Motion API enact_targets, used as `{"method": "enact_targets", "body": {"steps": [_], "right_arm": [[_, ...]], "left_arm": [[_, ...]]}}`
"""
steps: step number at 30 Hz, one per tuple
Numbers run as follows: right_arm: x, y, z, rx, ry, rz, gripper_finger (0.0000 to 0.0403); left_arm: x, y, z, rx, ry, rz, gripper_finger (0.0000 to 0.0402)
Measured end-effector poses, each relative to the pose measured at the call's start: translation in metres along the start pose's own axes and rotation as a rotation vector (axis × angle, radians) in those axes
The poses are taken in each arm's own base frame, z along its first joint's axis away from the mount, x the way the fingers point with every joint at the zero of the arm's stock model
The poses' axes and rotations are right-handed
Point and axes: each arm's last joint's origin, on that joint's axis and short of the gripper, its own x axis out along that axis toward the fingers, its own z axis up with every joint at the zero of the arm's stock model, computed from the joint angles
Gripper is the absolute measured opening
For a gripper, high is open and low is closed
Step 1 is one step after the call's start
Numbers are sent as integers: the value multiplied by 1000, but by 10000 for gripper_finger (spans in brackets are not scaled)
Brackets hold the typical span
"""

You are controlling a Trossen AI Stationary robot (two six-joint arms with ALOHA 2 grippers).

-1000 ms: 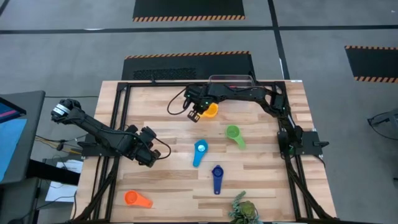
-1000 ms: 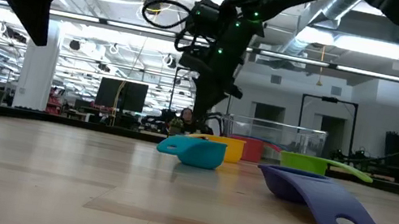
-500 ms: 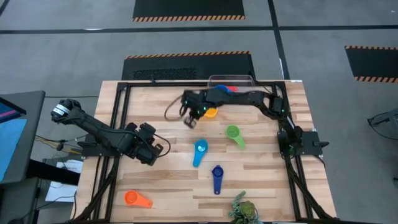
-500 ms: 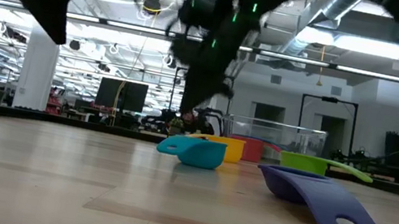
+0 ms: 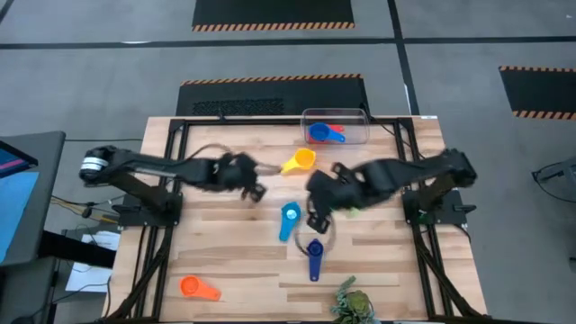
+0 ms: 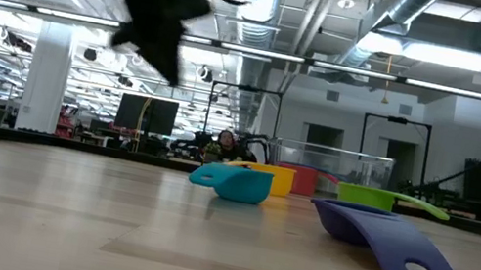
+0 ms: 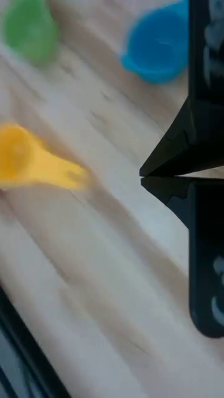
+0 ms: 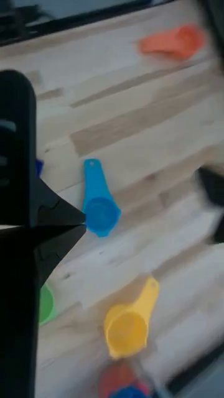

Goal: Nest measuring cups in basket
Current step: Stack the yellow measuring cup on top of the blue measuring cup in the transparent bin

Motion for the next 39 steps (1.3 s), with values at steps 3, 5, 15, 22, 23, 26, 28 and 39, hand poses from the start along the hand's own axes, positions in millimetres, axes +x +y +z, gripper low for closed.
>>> {"method": "enact_targets", "body": {"steps": [3,5,15,22,23,26,28,39], "right_arm": [[-27,10,-18,68,-86,-44,7],[-36,16,-28,107,-125,-75,10],[-52,28,-76,222,-56,-214,10],[-60,40,-91,243,-74,-181,5],[-61,41,-93,241,-81,-179,5],[-65,43,-96,242,-102,-171,6],[-66,44,-98,242,-110,-164,12],[-69,46,-100,218,-131,-162,9]], "left_arm": [[37,7,22,-21,-1,-26,0],[58,14,27,-34,68,12,0],[120,10,62,33,168,4,0],[147,-3,82,72,193,91,0],[151,-3,81,81,225,107,0],[166,-7,79,101,305,131,0],[169,-13,80,106,330,95,0],[131,-63,101,191,318,-78,0]]}}
